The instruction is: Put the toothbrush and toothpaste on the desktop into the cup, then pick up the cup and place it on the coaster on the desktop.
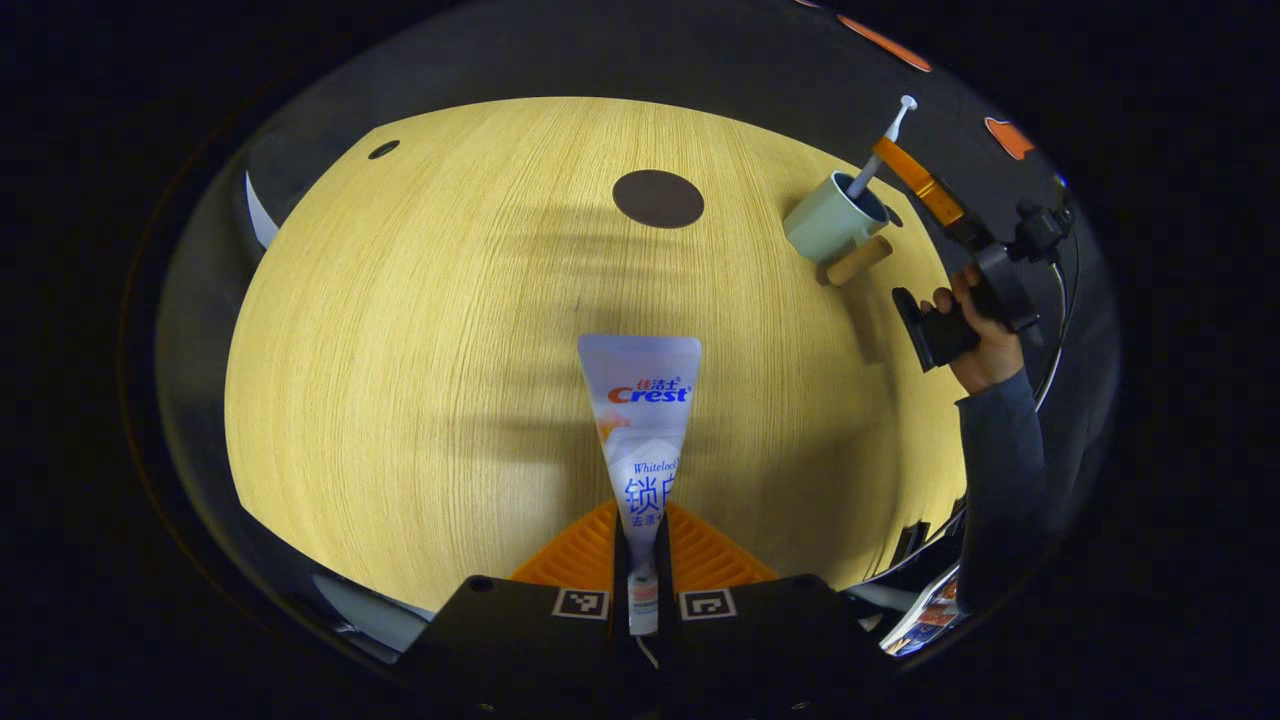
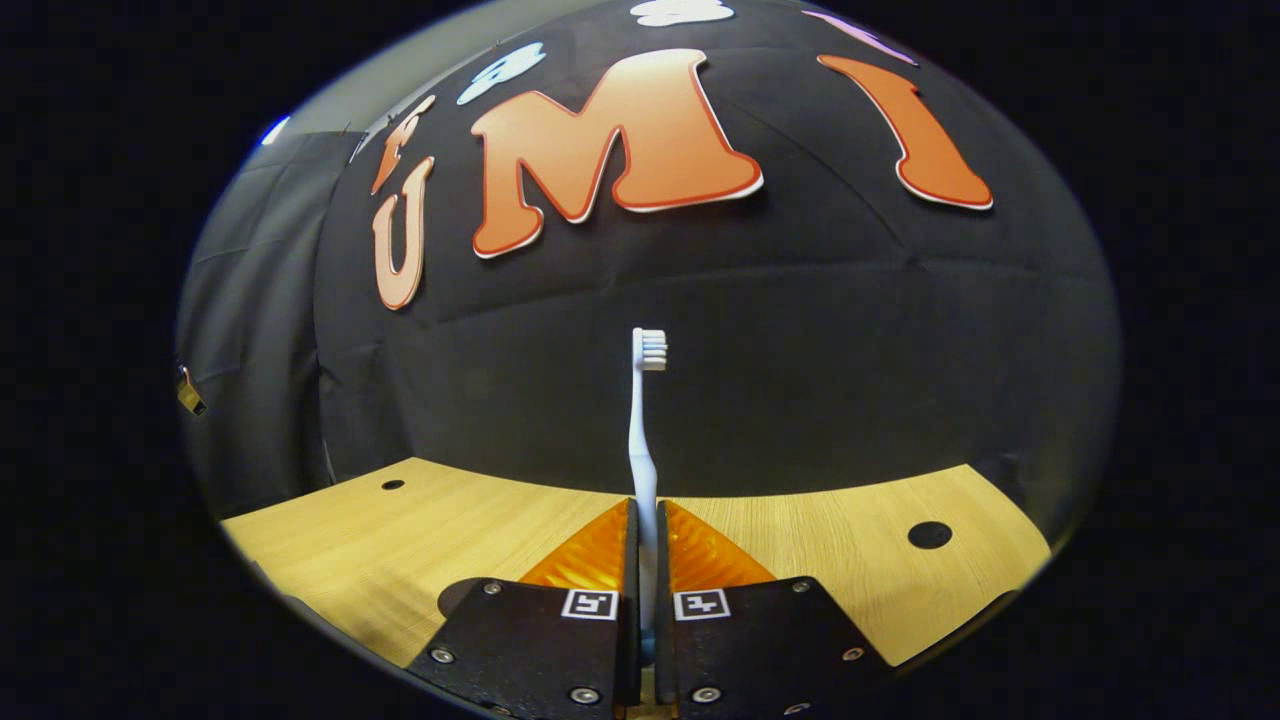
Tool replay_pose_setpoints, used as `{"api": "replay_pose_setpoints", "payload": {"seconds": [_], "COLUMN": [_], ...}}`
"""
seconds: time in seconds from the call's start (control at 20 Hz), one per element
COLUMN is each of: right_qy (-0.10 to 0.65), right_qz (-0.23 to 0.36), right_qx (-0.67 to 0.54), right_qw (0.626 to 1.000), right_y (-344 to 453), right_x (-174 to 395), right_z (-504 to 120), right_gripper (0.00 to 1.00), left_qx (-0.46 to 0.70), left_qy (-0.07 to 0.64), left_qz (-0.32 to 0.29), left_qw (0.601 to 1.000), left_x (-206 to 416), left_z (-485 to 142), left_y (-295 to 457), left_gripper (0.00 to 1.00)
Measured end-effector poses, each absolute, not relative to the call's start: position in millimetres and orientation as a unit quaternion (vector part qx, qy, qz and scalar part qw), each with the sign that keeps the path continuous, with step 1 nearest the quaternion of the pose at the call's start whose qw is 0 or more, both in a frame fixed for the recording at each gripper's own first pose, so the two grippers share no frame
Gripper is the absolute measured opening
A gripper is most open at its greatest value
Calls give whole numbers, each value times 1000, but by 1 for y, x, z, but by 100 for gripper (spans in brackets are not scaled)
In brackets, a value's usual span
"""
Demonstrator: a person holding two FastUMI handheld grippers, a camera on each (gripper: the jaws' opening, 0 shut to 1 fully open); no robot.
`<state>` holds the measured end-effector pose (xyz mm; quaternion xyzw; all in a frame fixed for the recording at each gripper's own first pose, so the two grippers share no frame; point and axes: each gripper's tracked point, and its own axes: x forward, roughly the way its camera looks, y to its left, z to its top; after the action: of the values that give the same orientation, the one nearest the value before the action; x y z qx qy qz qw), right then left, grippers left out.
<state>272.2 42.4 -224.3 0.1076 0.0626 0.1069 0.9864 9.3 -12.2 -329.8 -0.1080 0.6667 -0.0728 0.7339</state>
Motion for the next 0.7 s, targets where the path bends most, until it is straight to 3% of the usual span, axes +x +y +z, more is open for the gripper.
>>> {"api": "replay_pose_setpoints", "payload": {"seconds": [0.25, 0.55, 0.7], "right_qy": [98, 143, 176], "right_qz": [97, 96, 108], "right_qx": [108, 150, 156], "right_qw": [984, 974, 966], "right_y": [44, 36, 32], "right_x": [263, 240, 218], "right_z": [-252, -246, -247], "right_gripper": [6, 13, 24], "left_qx": [-88, -73, -67], "left_qy": [661, 603, 567], "left_qz": [-87, -123, -138], "left_qw": [740, 785, 810], "left_x": [24, 84, 118], "left_z": [-333, -328, -323], "left_y": [-16, -42, -53], "left_gripper": [11, 11, 11]}}
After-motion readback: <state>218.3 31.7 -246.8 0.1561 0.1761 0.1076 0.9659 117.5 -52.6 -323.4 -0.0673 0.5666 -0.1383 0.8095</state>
